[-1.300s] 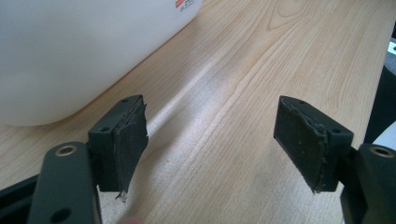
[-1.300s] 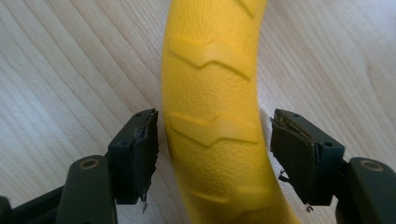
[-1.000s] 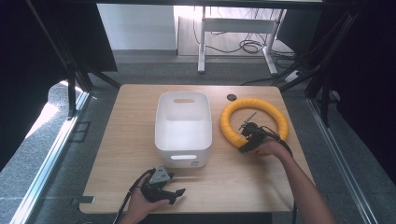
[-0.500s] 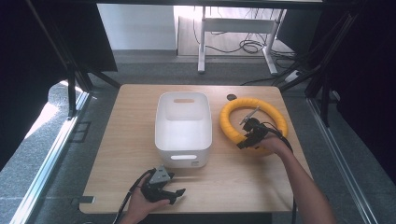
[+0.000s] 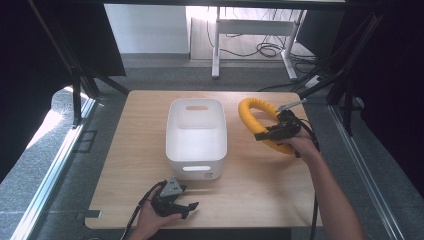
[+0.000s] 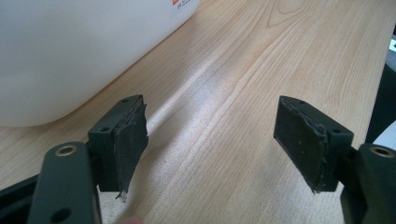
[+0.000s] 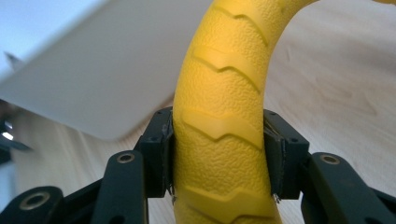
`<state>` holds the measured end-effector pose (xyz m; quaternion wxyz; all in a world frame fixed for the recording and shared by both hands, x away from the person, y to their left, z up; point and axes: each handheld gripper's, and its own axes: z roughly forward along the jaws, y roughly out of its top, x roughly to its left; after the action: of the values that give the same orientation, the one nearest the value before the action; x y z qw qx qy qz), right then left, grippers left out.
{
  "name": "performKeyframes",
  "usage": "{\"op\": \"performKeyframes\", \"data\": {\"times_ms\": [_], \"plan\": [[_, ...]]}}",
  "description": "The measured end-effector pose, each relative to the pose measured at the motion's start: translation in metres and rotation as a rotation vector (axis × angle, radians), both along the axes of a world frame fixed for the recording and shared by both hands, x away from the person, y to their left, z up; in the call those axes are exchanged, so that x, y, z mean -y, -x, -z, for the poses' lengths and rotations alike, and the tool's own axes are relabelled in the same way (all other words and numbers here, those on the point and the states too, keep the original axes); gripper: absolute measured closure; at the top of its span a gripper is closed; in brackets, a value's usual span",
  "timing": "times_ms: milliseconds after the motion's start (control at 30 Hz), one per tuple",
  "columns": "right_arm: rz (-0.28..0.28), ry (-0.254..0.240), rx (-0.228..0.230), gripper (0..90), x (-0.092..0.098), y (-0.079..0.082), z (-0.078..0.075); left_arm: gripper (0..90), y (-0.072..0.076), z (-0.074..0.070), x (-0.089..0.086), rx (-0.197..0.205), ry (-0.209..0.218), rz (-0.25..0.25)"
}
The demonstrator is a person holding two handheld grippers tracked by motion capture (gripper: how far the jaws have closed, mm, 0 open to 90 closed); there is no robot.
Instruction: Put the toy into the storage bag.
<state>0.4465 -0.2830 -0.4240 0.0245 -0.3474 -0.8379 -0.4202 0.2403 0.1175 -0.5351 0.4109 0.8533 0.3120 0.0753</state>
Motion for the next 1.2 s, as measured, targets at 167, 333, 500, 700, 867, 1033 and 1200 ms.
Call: {"op": "performKeyframes", "data": {"times_ms": [167,333,500,700,867,1033,1200], "plan": [[0.019,-0.116,0.011,51.3,0.012,0.001,-0.016,25.9,0.0,0.0,0.001,-0.001,-0.001,0.002],[0.029,-0.189,0.032,51.4,0.019,0.005,-0.025,25.9,0.0,0.001,0.002,-0.002,-0.001,0.003],[0.039,-0.209,0.042,51.4,0.021,0.006,-0.03,25.9,0.0,0.0,0.002,-0.002,0.0,0.003],[0.042,-0.252,0.067,51.4,0.024,0.011,-0.037,25.9,0.0,0.0,0.002,-0.003,-0.004,0.005],[0.037,-0.297,0.094,51.4,0.024,0.018,-0.046,25.9,0.0,0.0,0.002,-0.002,-0.004,0.006],[0.024,-0.328,0.112,51.4,0.022,0.025,-0.051,25.9,0.001,0.001,0.002,-0.001,-0.006,0.007],[0.006,-0.346,0.135,51.3,0.015,0.033,-0.054,25.9,0.001,0.001,0.003,0.0,-0.004,0.007]]}}
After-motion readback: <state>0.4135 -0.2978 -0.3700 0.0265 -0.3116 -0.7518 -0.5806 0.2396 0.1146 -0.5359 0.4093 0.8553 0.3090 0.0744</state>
